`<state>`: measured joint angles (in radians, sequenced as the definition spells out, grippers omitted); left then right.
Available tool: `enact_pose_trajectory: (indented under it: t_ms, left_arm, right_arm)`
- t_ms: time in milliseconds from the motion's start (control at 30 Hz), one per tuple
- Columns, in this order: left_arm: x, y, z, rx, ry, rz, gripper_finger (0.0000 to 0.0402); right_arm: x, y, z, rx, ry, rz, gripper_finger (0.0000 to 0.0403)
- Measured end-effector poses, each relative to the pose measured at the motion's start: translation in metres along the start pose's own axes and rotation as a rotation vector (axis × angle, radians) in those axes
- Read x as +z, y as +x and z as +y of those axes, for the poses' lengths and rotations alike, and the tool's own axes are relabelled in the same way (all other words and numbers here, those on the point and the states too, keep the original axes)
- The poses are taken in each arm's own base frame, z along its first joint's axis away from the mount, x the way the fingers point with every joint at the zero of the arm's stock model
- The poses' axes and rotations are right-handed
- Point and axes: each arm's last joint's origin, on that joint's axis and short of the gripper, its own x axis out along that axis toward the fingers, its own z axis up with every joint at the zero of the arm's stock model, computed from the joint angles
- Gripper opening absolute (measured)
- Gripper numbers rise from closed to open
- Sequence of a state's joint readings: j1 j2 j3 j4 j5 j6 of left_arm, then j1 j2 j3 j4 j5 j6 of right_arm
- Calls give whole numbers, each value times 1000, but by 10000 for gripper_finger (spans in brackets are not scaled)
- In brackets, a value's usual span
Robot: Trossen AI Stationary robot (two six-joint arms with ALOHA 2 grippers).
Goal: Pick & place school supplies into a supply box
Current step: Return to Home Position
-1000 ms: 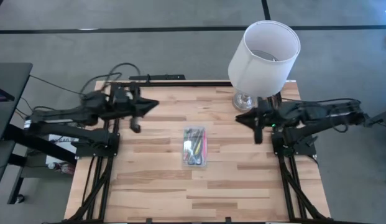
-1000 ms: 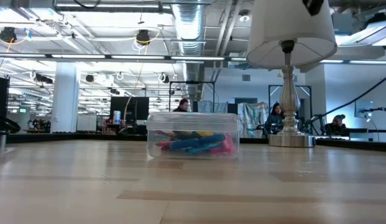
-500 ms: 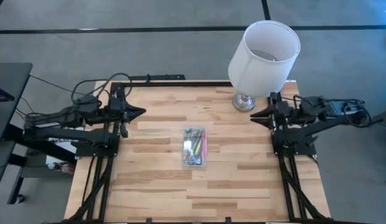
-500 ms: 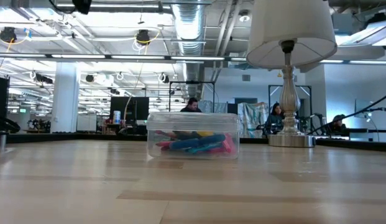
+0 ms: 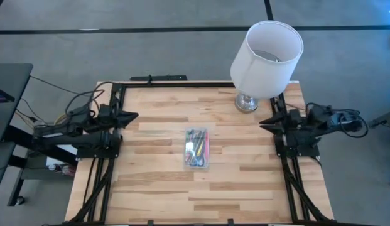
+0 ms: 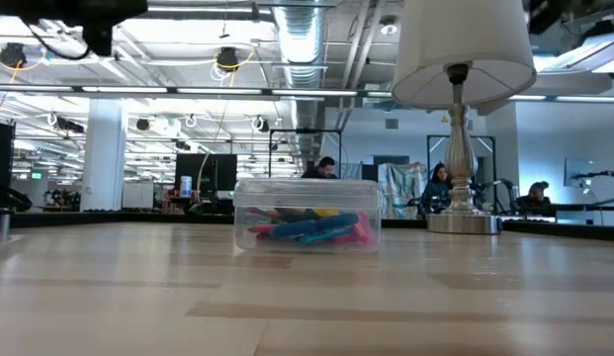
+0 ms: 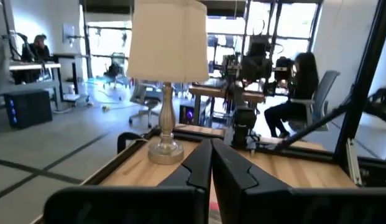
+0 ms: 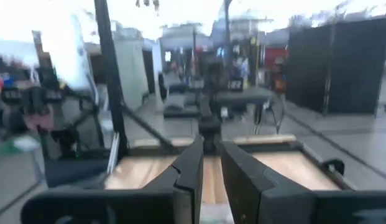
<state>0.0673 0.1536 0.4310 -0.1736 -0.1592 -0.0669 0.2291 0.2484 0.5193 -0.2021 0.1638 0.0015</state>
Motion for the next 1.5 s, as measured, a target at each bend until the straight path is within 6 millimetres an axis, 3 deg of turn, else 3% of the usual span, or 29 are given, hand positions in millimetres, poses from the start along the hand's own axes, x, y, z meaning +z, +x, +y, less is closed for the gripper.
enact_pose_trajectory:
  t_ms: [200,300,500,600,667,1100,1500]
  left_arm:
    - [-12,-18,5,25,-13,-59,7]
    - [-19,-16,4,8,-5,1,7]
    - [-33,-12,4,8,-42,28,7]
    - [-43,-8,4,12,-54,45,7]
    - [-47,-5,4,-11,-71,33,7]
    - [-75,5,1,-108,-139,9,7]
    - [-95,11,2,-122,-156,-81,7]
  right_arm:
    - [-27,-25,-5,-8,41,-115,54]
    - [-47,-17,-4,-2,62,-67,54]
    - [-71,-7,-3,-9,99,-52,54]
    - [-71,-6,-5,-24,130,-86,54]
    - [-84,-2,-7,-38,152,-34,54]
    - [-112,8,-9,55,191,-153,54]
    - [-111,7,-9,62,185,-164,54]
